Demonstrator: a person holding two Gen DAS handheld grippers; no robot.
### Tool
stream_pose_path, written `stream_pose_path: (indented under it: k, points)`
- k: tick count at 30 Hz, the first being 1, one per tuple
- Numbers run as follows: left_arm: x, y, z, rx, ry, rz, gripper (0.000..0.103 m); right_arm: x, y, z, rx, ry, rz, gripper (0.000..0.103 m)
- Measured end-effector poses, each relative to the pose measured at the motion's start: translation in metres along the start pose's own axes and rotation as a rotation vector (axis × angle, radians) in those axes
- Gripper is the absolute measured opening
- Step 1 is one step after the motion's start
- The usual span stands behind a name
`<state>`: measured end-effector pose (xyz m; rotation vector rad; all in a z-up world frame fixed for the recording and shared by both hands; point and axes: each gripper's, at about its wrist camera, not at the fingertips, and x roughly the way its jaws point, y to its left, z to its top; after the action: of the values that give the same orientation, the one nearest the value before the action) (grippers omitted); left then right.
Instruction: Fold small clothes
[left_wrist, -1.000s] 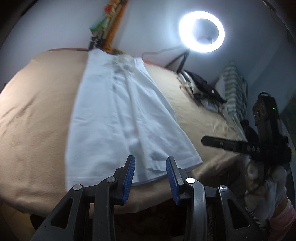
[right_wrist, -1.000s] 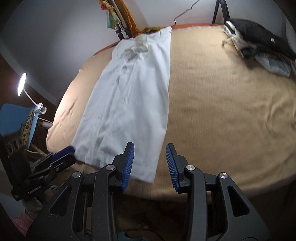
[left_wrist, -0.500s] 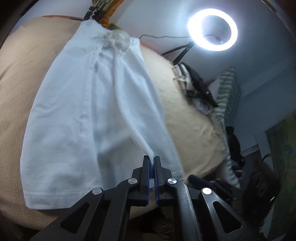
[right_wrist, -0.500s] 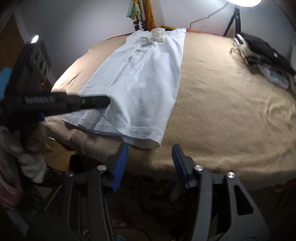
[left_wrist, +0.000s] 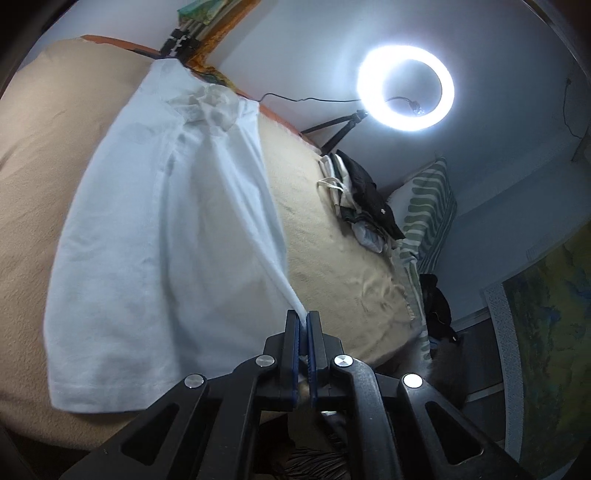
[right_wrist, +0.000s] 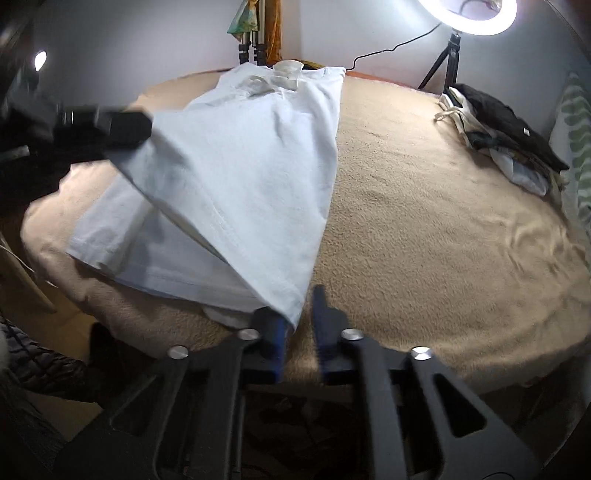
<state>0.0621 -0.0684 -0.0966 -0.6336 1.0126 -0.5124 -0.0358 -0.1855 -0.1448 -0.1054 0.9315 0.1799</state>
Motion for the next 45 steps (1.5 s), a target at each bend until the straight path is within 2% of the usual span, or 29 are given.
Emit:
stream_pose_path:
  k: [2,5,7,9,13,14,17,19,20,21,23,25,26,27,28,29,33,36,37,39,41,44,45]
  points:
    - [0.007,0.015,-0.014,0.012,0.02,0.064,0.0,-0.008,0.004,-0.003,-0.035,-0.03,-0.038,0.007]
    - [0.024,0.043,-0.028,-0.043,0.07,0.115,0.0,-0.002,0.011,-0.009,-0.083,0.007,-0.065,0.005]
    - [0.023,0.054,-0.029,-0.079,0.065,0.107,0.0,-0.006,0.009,-0.01,-0.062,-0.002,-0.063,0.004]
    - [0.019,0.048,-0.028,-0.037,0.042,0.118,0.0,-0.013,0.003,-0.007,-0.038,-0.027,-0.059,0.003]
    - [0.024,0.04,-0.034,0.07,0.054,0.196,0.002,-0.003,-0.002,-0.01,-0.025,0.031,-0.038,0.001]
    - [0.02,0.039,-0.036,0.089,0.047,0.205,0.005,-0.002,0.0,-0.011,-0.036,0.032,-0.043,0.001]
    - [-0.006,0.039,-0.042,0.119,-0.013,0.265,0.034,-0.005,0.006,-0.014,-0.071,0.015,-0.056,0.001]
    - [-0.029,0.044,-0.041,0.134,-0.092,0.341,0.035,-0.007,0.004,-0.014,-0.061,0.009,-0.05,0.001]
    - [-0.038,0.049,-0.041,0.13,-0.12,0.382,0.039,-0.008,0.003,-0.013,-0.05,0.007,-0.045,0.001]
    - [-0.045,0.057,-0.039,0.109,-0.136,0.424,0.052,-0.008,0.002,-0.012,-0.036,0.006,-0.037,0.001]
    - [-0.048,0.076,-0.037,0.043,-0.128,0.459,0.061,-0.007,0.0,-0.011,-0.021,0.01,-0.026,0.001]
    - [-0.045,0.09,-0.036,-0.004,-0.106,0.444,0.059,-0.005,0.0,-0.01,-0.004,0.015,-0.014,0.001]
    - [-0.045,0.09,-0.037,0.012,-0.13,0.44,0.055,-0.006,0.0,-0.01,0.002,0.012,-0.011,0.001]
    - [-0.042,0.089,-0.037,0.03,-0.122,0.438,0.029,-0.007,0.001,-0.01,0.003,0.005,-0.009,0.001]
    - [-0.036,0.088,-0.037,0.046,-0.091,0.423,0.011,-0.009,0.001,-0.01,0.003,-0.006,-0.01,0.001]
    - [-0.03,0.088,-0.037,0.053,-0.07,0.416,0.002,-0.011,0.002,-0.009,0.005,-0.016,-0.011,0.001]
    - [-0.035,0.08,-0.042,0.065,-0.105,0.405,0.0,-0.034,-0.013,-0.013,0.113,-0.114,-0.001,0.001]
    - [-0.036,0.085,-0.044,0.047,-0.09,0.393,0.0,-0.014,-0.028,-0.023,0.215,-0.022,0.06,0.001]
    - [-0.037,0.086,-0.044,0.038,-0.091,0.388,0.0,-0.01,-0.027,-0.025,0.215,-0.012,0.053,0.001]
    - [-0.045,0.082,-0.043,0.037,-0.109,0.371,0.0,-0.021,-0.016,-0.023,0.166,-0.053,0.047,0.001]
    - [-0.049,0.075,-0.042,0.078,-0.125,0.387,0.0,-0.029,-0.012,-0.023,0.141,-0.084,0.029,0.001]
    - [-0.044,0.081,-0.043,0.072,-0.097,0.392,0.0,-0.01,-0.023,-0.028,0.207,-0.003,0.037,0.001]
    - [-0.043,0.082,-0.045,0.069,-0.096,0.394,0.0,-0.01,-0.028,-0.029,0.246,-0.001,0.064,0.001]
